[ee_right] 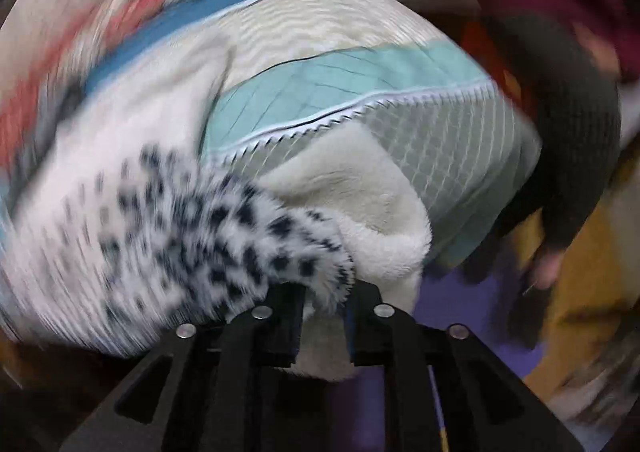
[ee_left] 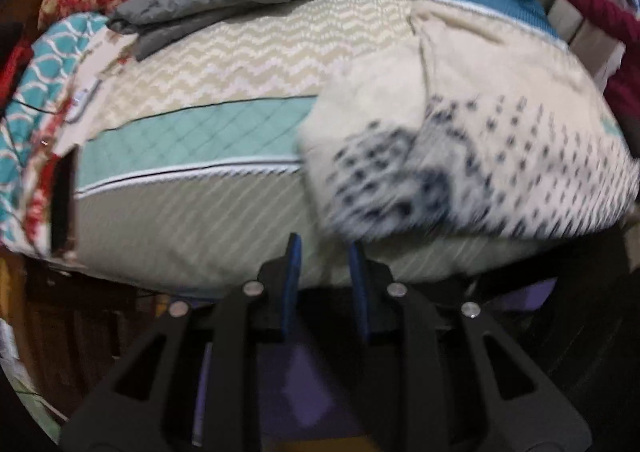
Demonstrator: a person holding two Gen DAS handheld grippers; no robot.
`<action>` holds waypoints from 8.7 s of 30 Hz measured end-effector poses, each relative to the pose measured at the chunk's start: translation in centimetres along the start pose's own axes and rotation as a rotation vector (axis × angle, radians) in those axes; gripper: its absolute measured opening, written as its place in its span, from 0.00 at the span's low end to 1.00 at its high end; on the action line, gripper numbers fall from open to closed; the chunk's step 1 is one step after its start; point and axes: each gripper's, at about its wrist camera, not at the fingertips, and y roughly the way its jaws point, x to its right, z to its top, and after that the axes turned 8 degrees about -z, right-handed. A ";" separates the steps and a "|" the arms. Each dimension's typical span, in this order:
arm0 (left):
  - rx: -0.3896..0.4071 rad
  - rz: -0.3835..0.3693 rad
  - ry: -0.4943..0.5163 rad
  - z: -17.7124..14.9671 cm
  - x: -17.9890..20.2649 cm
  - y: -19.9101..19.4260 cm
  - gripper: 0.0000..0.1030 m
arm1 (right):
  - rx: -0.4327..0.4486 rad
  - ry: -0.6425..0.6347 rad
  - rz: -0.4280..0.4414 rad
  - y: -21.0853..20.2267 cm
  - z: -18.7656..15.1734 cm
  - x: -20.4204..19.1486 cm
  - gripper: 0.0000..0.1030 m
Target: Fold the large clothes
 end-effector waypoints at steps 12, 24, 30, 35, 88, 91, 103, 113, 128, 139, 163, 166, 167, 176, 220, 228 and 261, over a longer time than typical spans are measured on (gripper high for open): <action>0.247 -0.123 0.133 4.3 2.5 -8.1 0.60 | 0.162 -0.341 0.267 -9.9 1.2 -2.0 0.64; -0.067 -0.367 0.276 8.0 10.1 5.5 0.09 | -0.098 -0.417 0.579 0.9 6.0 -16.2 0.44; -0.050 -0.360 0.438 1.4 11.0 0.1 0.12 | -0.147 -0.586 0.705 -2.8 -0.9 -14.8 0.44; -0.023 -0.326 0.303 4.0 8.6 -0.5 0.35 | -0.090 -0.519 0.682 -3.9 0.2 -13.1 0.46; 1.041 -0.208 0.465 17.7 24.0 -40.1 0.08 | 1.258 -0.203 0.306 -45.1 18.0 -4.3 0.13; 0.937 -0.188 0.455 21.6 24.5 -35.4 0.08 | 1.168 -0.225 0.286 -41.0 21.9 -6.3 0.13; 0.435 -0.093 0.253 40.0 23.0 -1.6 0.12 | 0.570 -0.099 0.173 -8.1 38.1 -14.6 0.13; 0.171 -0.023 0.076 39.4 18.8 14.7 0.12 | 0.292 0.169 0.444 5.9 32.9 -8.2 0.44; 0.164 -0.167 0.185 27.4 16.4 6.4 0.54 | 0.106 -0.012 0.317 5.1 12.1 -7.2 0.69; 0.000 -0.377 0.138 15.4 22.2 11.1 0.45 | 0.326 -0.126 -0.435 2.6 19.3 -1.9 0.20; 0.202 0.103 -0.264 16.7 1.3 3.0 0.39 | 0.149 -0.077 0.055 0.7 1.7 -7.9 0.88; 0.185 -0.008 -0.106 15.3 6.4 2.3 0.54 | 0.059 -0.014 0.167 2.2 1.1 -7.3 0.55; 0.177 -0.048 -0.065 14.5 8.6 2.3 0.64 | 0.032 -0.018 0.213 2.4 0.9 -7.4 0.19; 0.066 -0.142 -0.038 12.2 11.3 5.3 0.65 | 0.006 0.139 0.189 0.7 -2.7 -2.4 0.21; -0.043 -0.173 0.056 16.4 24.6 12.6 0.14 | 0.317 -0.020 -0.061 0.4 8.1 -8.3 0.82; -0.079 -0.146 0.133 15.4 24.1 15.0 0.15 | 0.311 0.340 -0.220 0.7 12.3 7.7 0.15; -0.005 -0.284 -0.001 19.1 23.4 11.9 0.24 | 0.489 0.453 -0.003 -9.1 21.4 10.1 0.11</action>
